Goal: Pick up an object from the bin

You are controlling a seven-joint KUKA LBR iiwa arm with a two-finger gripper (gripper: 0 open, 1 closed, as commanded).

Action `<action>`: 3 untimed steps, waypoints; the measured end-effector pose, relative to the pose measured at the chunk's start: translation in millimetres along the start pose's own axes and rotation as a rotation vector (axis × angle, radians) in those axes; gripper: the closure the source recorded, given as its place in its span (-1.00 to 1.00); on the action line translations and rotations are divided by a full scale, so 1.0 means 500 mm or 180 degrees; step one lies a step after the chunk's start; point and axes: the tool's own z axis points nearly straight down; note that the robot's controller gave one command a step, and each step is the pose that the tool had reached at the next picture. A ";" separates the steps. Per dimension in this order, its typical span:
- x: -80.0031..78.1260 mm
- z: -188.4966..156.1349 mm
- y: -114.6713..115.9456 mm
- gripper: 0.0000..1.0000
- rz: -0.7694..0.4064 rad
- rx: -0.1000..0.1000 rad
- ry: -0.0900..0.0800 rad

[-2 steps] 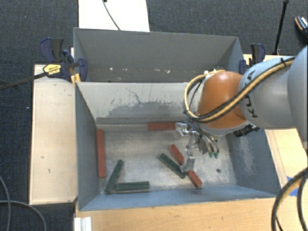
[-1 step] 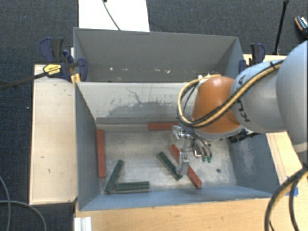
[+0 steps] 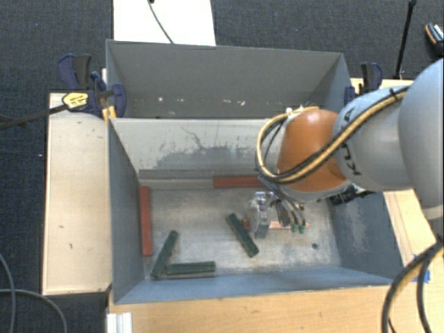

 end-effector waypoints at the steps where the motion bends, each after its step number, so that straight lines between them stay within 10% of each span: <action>1: 0.094 -0.041 -0.068 1.00 0.0084 0.0005 0.0016; 2: 0.091 -0.052 -0.195 1.00 0.0161 0.0003 -0.0003; 3: 0.046 -0.301 -0.172 1.00 0.0199 0.0002 -0.0028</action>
Offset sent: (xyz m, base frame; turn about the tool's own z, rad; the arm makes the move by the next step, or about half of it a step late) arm -0.0458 -0.0311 0.0195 0.0210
